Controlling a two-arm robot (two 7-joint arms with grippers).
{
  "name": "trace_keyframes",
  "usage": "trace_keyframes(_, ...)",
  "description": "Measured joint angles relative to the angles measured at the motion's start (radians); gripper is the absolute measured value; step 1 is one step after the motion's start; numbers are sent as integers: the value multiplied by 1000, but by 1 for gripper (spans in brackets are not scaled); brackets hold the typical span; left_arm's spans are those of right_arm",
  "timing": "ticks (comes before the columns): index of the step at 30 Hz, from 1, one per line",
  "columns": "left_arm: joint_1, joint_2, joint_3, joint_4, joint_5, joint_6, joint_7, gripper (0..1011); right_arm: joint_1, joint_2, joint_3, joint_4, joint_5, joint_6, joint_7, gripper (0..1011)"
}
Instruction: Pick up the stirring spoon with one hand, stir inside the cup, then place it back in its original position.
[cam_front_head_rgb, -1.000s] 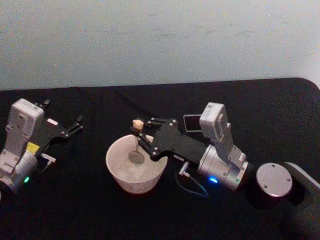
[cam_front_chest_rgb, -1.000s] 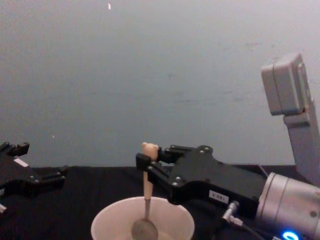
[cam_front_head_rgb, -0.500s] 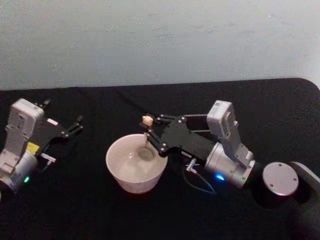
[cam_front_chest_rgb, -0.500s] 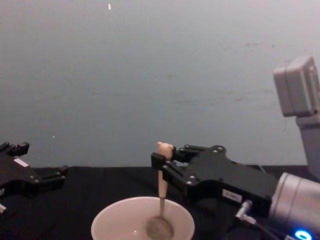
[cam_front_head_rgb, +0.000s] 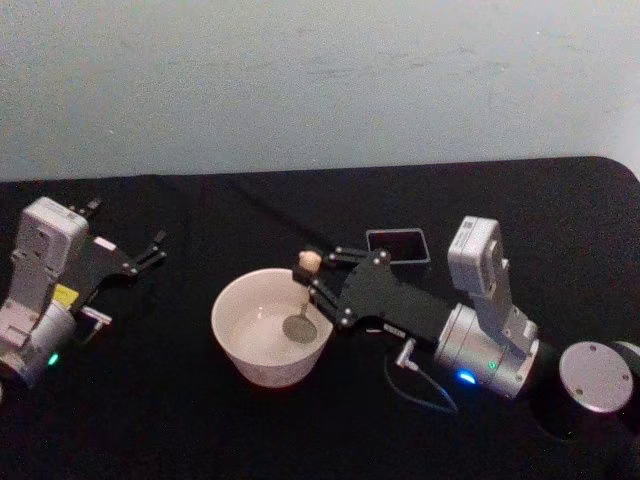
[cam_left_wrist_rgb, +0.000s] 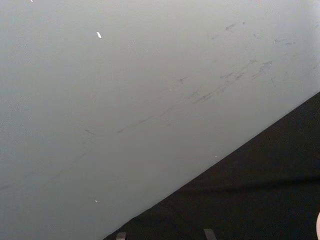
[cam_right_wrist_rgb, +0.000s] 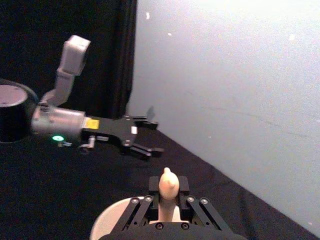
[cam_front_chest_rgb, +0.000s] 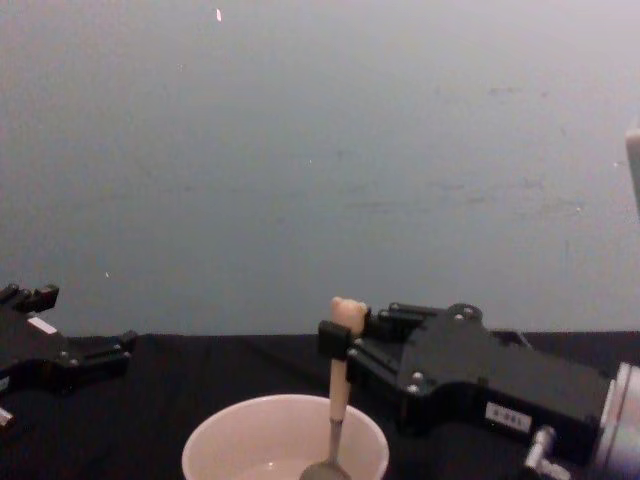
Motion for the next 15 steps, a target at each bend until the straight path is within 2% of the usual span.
trace_keyframes(7, 0, 0, 0, 0, 0, 0, 0, 1001, -14, 10, -30, -28, 5, 4, 25, 213)
trace_keyframes(15, 0, 0, 0, 0, 0, 0, 0, 1001, 10, -20, -67, -6, -7, -5, 30, 212)
